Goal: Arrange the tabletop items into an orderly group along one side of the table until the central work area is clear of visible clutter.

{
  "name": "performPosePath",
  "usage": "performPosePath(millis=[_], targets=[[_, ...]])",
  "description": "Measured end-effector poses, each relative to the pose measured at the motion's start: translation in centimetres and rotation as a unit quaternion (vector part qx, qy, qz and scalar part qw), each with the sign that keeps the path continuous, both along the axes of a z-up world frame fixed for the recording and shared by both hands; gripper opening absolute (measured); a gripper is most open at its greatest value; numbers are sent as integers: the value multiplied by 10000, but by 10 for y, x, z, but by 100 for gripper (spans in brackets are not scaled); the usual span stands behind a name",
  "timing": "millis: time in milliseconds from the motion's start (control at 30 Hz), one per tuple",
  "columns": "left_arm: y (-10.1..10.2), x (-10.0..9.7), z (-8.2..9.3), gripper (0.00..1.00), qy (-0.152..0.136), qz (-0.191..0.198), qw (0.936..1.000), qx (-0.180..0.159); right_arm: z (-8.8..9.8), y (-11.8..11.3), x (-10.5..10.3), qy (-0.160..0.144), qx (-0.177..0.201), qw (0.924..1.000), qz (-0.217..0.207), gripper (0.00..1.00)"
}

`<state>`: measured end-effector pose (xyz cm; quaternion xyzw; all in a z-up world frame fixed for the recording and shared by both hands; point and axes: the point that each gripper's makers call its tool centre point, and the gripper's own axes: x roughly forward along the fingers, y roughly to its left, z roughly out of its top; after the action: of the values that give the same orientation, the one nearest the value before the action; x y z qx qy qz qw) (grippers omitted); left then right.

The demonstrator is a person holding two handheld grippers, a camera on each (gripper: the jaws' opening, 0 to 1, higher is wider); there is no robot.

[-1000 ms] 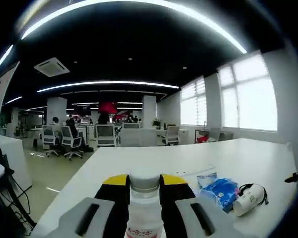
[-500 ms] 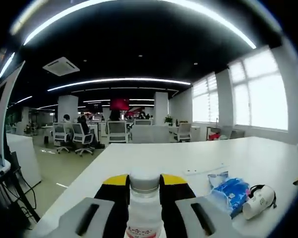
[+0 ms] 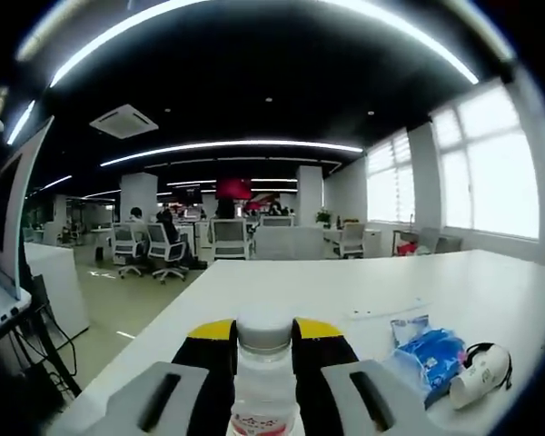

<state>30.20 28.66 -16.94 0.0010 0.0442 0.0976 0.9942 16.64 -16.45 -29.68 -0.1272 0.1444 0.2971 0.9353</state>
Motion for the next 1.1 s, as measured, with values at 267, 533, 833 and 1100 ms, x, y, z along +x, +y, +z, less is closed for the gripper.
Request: performPosePath(millis=[267,533,833,1100], targets=[[3,1,0,22,13,17,10000,-51,1,-4,0,-37,-5,10000,-39,75],[4,0,0,22,-23,-128,9998,-129,1,-5,-1,-37,-26,10000,-35,76],[4,-4,12,24,-355,-202,9987,-292,1,-7,-5,-41,-69,10000,-54,76],[13,-13,15,36,-476,-199,9983,-273,0,-9,-9,-24,-83,10000,-50,77]])
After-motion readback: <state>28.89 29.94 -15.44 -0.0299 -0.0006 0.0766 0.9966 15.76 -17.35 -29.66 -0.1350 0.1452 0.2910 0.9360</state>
